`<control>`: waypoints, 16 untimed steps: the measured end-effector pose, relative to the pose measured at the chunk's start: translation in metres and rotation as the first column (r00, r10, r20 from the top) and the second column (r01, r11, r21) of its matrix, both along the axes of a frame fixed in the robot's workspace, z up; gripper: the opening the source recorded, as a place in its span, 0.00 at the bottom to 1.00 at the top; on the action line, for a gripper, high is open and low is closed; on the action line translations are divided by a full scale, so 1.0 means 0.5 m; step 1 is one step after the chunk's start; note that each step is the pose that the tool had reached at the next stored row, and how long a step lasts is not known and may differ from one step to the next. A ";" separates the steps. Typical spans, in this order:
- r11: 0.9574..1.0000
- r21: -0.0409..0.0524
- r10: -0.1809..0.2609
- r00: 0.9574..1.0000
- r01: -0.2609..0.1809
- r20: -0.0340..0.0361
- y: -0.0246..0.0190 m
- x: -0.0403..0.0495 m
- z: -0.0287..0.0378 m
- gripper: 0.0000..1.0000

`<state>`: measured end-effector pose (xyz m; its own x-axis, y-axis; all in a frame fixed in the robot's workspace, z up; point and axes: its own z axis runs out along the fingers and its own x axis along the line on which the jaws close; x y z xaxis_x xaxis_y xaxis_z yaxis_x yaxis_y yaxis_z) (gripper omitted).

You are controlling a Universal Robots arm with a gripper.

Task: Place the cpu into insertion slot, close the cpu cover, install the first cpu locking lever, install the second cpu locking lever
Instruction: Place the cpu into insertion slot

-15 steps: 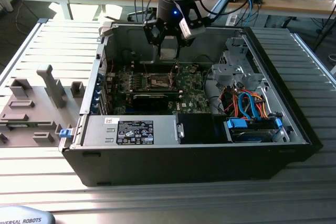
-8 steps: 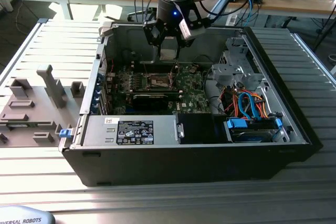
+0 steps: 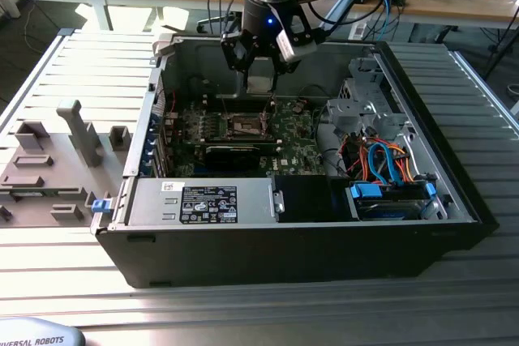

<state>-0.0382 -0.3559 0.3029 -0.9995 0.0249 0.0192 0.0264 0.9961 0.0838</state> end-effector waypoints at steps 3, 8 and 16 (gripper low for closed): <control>1.000 0.000 -0.004 1.000 0.004 0.000 0.0000 0.000 0.000 0.54; 1.000 0.000 -0.012 1.000 0.012 0.000 0.0000 0.000 0.000 0.54; 1.000 0.000 -0.026 1.000 0.026 0.000 0.0000 0.000 0.000 0.54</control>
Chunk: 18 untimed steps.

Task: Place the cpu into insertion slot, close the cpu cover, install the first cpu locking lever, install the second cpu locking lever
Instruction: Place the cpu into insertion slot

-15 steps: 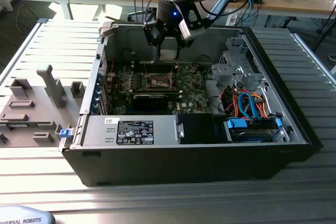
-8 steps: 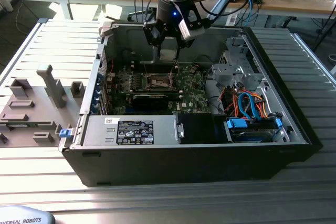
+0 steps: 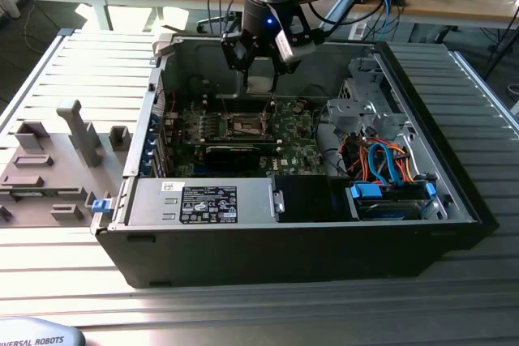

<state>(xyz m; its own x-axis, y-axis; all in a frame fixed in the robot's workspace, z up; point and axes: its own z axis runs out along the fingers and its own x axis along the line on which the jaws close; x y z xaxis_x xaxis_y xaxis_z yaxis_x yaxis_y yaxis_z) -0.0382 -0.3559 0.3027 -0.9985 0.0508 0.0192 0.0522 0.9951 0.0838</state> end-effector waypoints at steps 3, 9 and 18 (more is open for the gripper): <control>1.000 0.000 -0.006 1.000 0.006 0.000 0.0000 0.000 0.000 0.54; 1.000 0.000 -0.014 1.000 0.014 0.000 0.0000 0.000 0.000 0.54; 1.000 0.000 -0.028 1.000 0.028 0.000 0.0000 0.000 0.000 0.54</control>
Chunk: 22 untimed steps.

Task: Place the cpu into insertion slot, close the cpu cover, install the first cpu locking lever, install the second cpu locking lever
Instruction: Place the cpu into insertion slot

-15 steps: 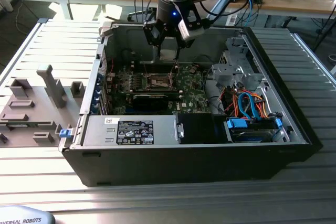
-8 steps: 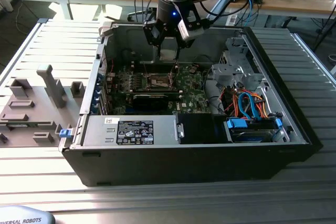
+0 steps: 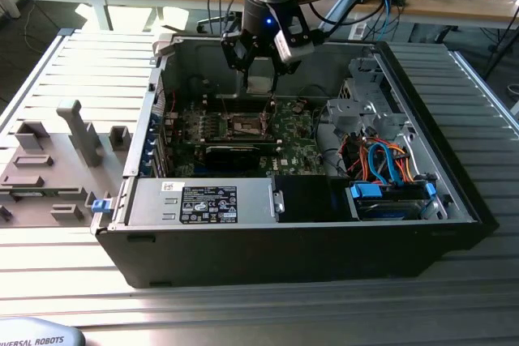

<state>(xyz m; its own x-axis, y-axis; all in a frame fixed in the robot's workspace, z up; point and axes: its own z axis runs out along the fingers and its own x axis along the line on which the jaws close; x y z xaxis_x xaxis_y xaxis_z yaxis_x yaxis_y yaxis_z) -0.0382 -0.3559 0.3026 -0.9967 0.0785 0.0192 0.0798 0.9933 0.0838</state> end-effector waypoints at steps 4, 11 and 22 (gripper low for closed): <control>1.000 0.000 -0.005 1.000 0.005 0.000 0.0000 0.000 0.000 0.54; 1.000 0.000 -0.013 1.000 0.013 0.000 0.0000 0.000 0.000 0.54; 1.000 0.000 -0.026 1.000 0.026 0.000 0.0000 0.000 0.000 0.54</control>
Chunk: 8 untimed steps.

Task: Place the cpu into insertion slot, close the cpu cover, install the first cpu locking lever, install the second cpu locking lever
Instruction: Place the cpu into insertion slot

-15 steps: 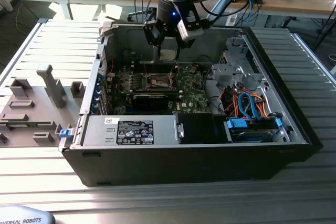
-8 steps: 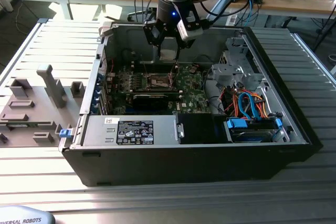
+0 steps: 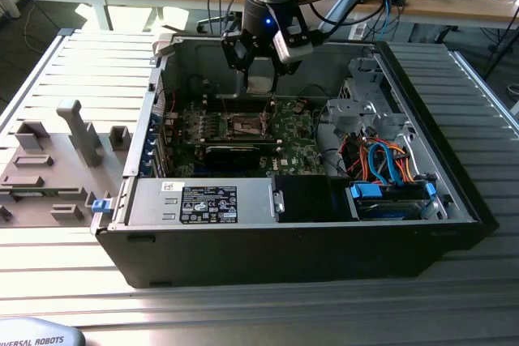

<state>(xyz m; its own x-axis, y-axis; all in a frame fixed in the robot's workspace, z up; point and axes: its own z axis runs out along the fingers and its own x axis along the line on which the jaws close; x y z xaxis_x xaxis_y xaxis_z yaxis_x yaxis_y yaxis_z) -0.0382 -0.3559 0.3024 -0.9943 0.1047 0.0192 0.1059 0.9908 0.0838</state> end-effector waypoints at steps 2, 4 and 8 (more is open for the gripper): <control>1.000 0.000 -0.003 1.000 0.003 0.000 0.0000 0.000 0.000 0.54; 1.000 0.000 -0.005 1.000 0.005 0.000 0.0000 0.000 0.000 0.54; 1.000 0.000 -0.010 1.000 0.010 0.000 0.0000 0.000 0.000 0.54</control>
